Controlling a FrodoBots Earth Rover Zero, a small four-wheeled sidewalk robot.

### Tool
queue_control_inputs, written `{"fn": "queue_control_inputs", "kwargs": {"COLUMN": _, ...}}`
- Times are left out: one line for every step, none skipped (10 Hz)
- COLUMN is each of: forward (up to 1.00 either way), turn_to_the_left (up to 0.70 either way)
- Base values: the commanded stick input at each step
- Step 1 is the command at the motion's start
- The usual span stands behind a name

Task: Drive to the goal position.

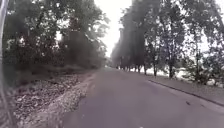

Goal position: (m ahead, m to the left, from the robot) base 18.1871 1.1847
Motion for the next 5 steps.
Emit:
{"fn": "queue_control_inputs", "kwargs": {"forward": 0.70, "turn_to_the_left": 0.05}}
{"fn": "queue_control_inputs", "kwargs": {"forward": 0.70, "turn_to_the_left": 0.05}}
{"fn": "queue_control_inputs", "kwargs": {"forward": 0.70, "turn_to_the_left": 0.05}}
{"fn": "queue_control_inputs", "kwargs": {"forward": 0.70, "turn_to_the_left": 0.05}}
{"fn": "queue_control_inputs", "kwargs": {"forward": 0.70, "turn_to_the_left": 0.05}}
